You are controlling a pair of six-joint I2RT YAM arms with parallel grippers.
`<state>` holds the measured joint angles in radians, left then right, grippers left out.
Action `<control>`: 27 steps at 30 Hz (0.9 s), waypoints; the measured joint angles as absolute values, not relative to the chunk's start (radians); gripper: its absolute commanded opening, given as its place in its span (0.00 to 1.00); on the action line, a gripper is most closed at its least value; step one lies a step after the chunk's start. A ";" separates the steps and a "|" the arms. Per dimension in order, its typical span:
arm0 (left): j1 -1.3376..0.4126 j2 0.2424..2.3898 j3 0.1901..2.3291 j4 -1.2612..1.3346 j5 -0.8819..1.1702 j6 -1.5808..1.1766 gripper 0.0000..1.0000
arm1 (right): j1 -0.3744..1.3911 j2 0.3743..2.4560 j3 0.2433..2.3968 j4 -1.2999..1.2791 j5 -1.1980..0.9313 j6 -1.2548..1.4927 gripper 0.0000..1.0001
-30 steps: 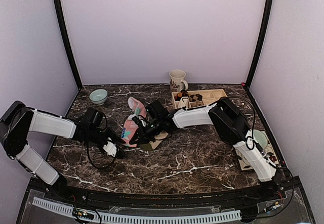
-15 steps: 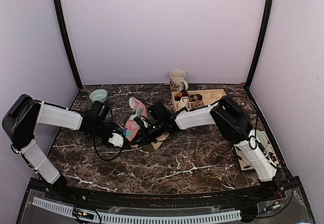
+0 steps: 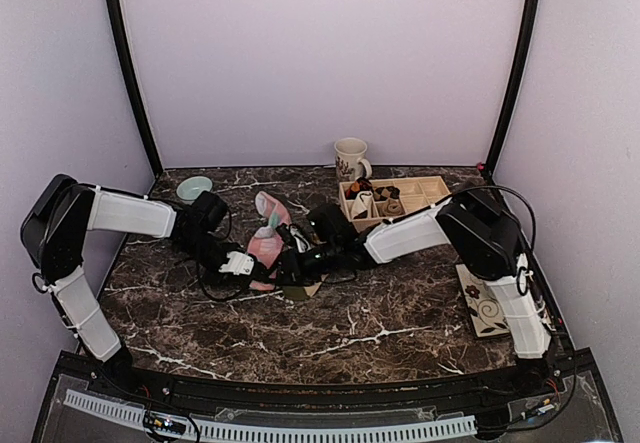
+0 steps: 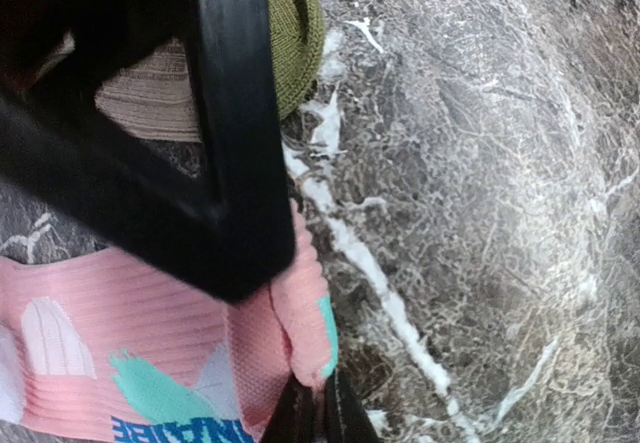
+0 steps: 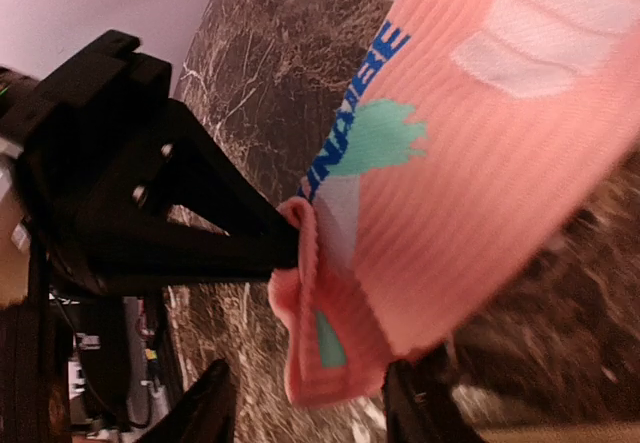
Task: Roll the socks
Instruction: Roll the sock at the center of the board.
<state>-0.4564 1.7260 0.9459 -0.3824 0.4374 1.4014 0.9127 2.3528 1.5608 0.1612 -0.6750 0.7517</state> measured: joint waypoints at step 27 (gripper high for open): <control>-0.430 2.064 1.352 -1.003 0.664 1.110 0.04 | 1.174 1.930 1.062 0.422 -0.188 -0.503 0.50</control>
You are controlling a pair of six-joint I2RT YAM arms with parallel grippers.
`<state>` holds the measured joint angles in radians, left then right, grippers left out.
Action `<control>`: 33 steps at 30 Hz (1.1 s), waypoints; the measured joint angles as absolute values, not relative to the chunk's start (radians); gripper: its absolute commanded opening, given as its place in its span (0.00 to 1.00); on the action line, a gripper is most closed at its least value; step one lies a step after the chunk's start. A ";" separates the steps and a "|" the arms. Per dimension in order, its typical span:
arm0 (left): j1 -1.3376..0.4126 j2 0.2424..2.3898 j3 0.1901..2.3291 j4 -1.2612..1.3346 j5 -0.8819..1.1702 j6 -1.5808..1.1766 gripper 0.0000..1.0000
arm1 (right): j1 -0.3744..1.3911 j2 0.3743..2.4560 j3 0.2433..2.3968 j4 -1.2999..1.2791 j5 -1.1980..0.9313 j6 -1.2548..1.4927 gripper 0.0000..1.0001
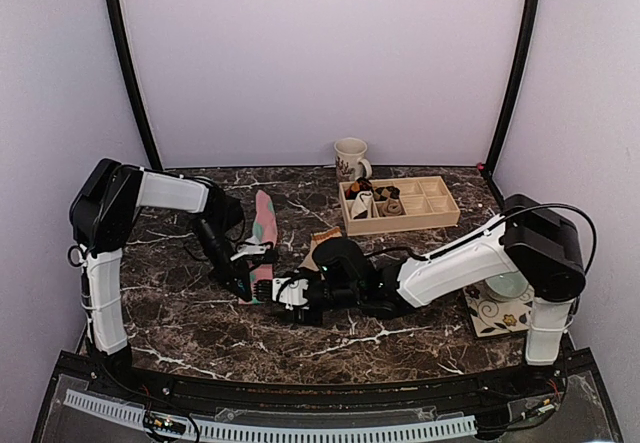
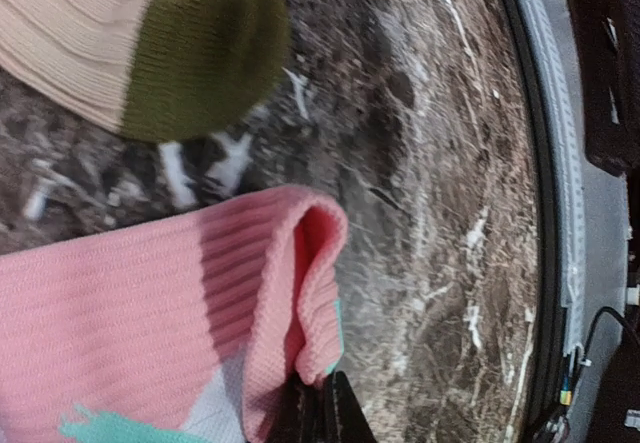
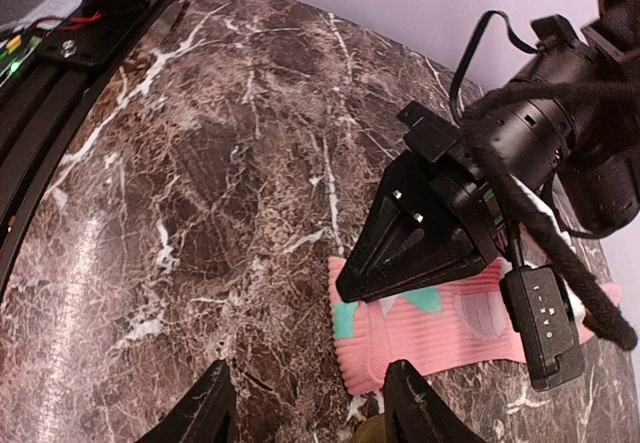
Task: Roll the socks
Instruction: Roll the sock at the center of the board.
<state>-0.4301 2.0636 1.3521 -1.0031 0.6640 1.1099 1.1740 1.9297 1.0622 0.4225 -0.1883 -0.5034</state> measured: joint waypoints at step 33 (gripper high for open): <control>-0.410 2.094 1.305 -1.194 0.675 1.192 0.14 | 1.232 2.246 1.328 0.383 -0.157 -0.786 0.27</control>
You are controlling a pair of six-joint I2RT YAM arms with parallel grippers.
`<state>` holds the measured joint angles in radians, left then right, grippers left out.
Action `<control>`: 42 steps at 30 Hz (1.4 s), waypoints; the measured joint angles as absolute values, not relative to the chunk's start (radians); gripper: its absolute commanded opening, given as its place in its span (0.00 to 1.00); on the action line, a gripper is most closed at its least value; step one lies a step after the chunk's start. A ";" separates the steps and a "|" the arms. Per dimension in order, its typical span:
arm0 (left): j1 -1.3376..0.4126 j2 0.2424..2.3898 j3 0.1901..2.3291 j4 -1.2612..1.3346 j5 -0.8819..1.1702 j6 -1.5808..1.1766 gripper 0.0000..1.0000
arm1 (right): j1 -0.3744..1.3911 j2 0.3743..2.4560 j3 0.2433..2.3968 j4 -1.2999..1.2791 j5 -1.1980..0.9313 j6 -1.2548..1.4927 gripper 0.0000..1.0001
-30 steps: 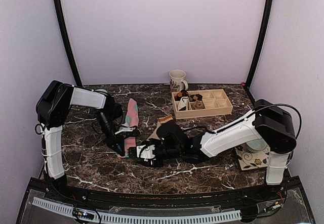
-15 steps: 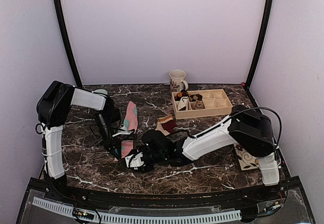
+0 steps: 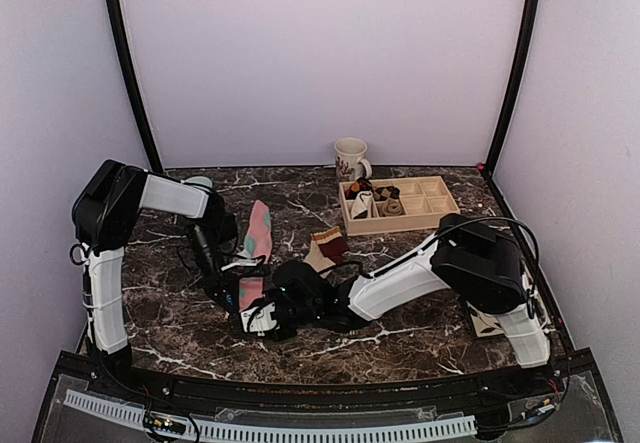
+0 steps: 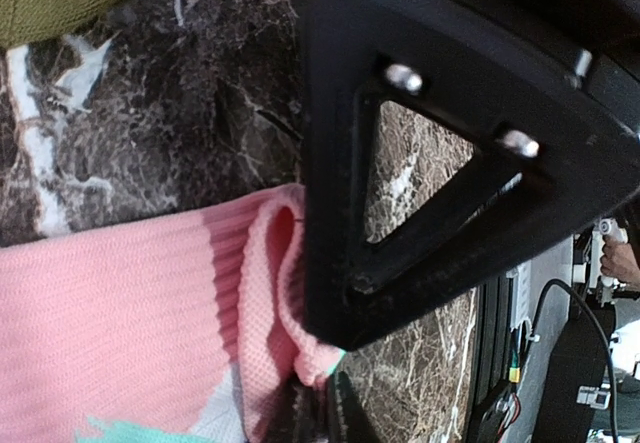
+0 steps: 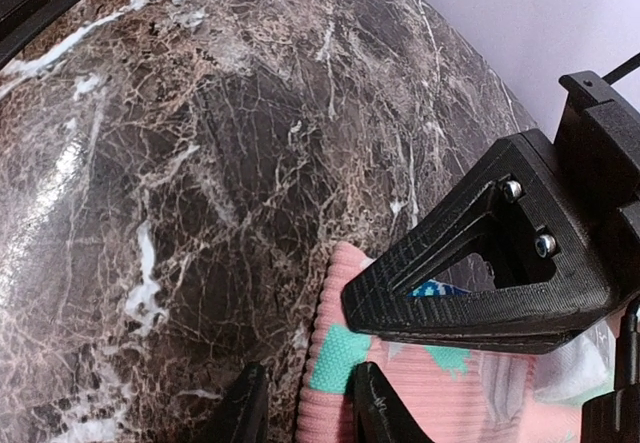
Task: Roll the socks
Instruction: Roll the sock at the center of the board.
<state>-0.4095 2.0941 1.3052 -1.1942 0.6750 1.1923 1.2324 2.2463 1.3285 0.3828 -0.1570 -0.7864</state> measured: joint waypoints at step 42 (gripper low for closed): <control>-0.364 1.279 0.627 -0.510 0.544 1.571 0.73 | 1.041 2.407 1.633 0.126 -0.657 0.035 0.00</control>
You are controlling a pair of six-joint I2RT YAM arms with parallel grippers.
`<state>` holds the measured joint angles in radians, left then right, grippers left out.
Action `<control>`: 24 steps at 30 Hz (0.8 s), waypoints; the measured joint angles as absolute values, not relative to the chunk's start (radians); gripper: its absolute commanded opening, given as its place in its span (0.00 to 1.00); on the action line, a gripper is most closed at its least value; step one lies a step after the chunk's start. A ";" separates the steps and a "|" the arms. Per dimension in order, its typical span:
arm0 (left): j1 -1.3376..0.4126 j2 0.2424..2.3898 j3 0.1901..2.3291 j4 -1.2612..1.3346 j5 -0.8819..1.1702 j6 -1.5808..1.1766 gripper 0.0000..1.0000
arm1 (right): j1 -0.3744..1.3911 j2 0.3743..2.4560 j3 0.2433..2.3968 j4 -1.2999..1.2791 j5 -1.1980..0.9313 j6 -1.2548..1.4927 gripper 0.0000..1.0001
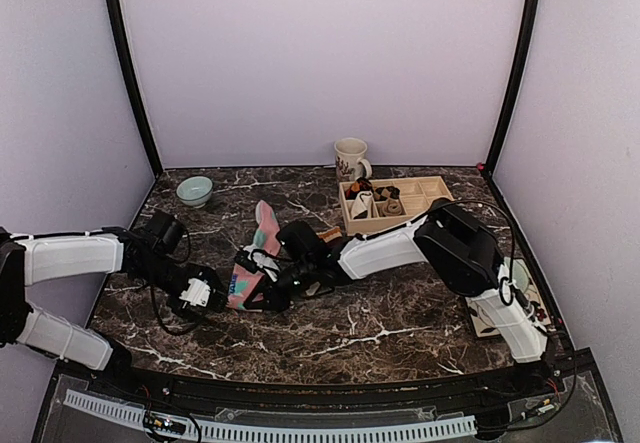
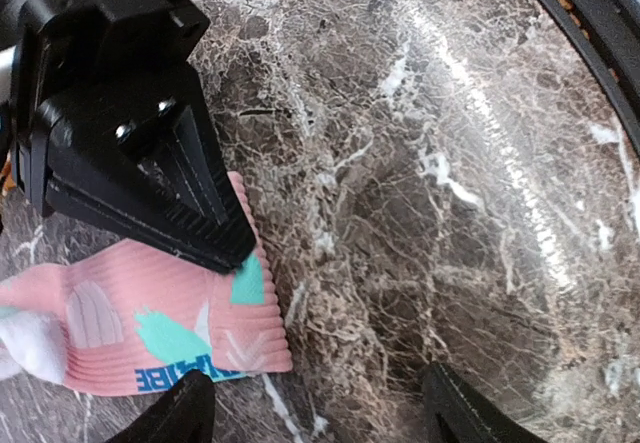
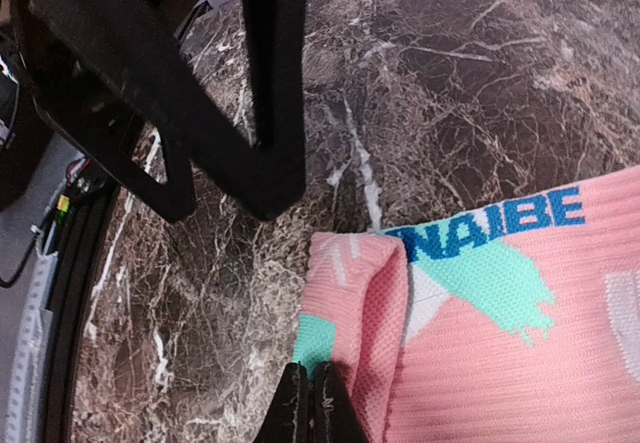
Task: Roll the socks
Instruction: Roll the sock at the center of the board.
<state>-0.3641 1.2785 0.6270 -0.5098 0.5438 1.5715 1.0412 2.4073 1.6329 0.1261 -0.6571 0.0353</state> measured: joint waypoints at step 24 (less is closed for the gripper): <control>-0.476 1.449 0.656 -0.238 0.468 1.510 0.41 | 0.952 2.471 1.575 0.505 -0.860 0.710 0.00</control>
<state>-0.4763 1.4487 0.6563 -0.2379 0.4679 1.5105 0.9524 2.4706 1.5749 0.5049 -0.8597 0.7105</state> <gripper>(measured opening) 0.447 0.007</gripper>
